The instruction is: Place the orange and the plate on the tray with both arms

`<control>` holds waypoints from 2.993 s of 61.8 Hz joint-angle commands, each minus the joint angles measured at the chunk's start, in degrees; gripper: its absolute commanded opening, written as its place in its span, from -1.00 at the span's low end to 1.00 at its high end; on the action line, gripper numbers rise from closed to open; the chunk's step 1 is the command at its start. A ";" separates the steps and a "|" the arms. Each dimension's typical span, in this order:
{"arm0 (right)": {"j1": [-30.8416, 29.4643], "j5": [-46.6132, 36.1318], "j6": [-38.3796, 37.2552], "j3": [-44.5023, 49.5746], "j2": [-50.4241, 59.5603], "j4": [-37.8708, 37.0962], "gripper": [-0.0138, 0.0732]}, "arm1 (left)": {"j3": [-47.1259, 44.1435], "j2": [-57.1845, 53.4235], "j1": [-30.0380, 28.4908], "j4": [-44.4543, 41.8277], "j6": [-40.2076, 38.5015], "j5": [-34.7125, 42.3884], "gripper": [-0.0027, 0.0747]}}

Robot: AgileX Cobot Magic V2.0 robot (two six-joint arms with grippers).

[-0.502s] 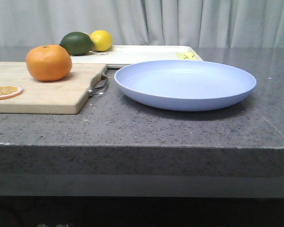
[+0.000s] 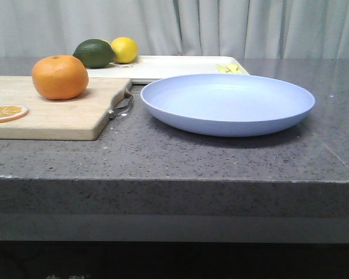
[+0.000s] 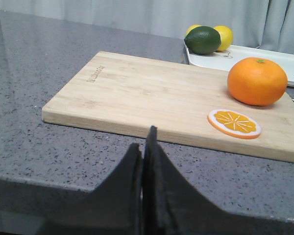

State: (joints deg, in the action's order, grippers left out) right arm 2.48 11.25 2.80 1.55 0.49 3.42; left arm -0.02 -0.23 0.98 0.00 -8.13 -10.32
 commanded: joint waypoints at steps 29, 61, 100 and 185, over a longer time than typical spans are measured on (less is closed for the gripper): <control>-0.16 -4.43 0.24 -0.23 1.34 -0.02 -0.82 | -0.38 -1.13 -0.17 0.62 -0.05 5.08 -0.98; -0.16 -6.35 0.24 -8.86 0.45 -0.02 -0.82 | 3.17 -0.87 -0.17 0.00 -0.05 15.88 -0.97; -0.16 -5.51 0.19 -34.73 -35.12 -0.02 -0.81 | 29.56 35.55 -0.17 -1.17 -0.05 12.35 -0.98; -0.16 -5.59 0.19 -34.73 -35.50 -0.02 0.82 | 54.42 61.30 10.06 -0.87 -0.05 -6.09 0.59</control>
State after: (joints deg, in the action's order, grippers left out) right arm 2.48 9.95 2.80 -30.98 -34.76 3.42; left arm 47.75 55.96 8.63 -1.07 -8.13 -15.41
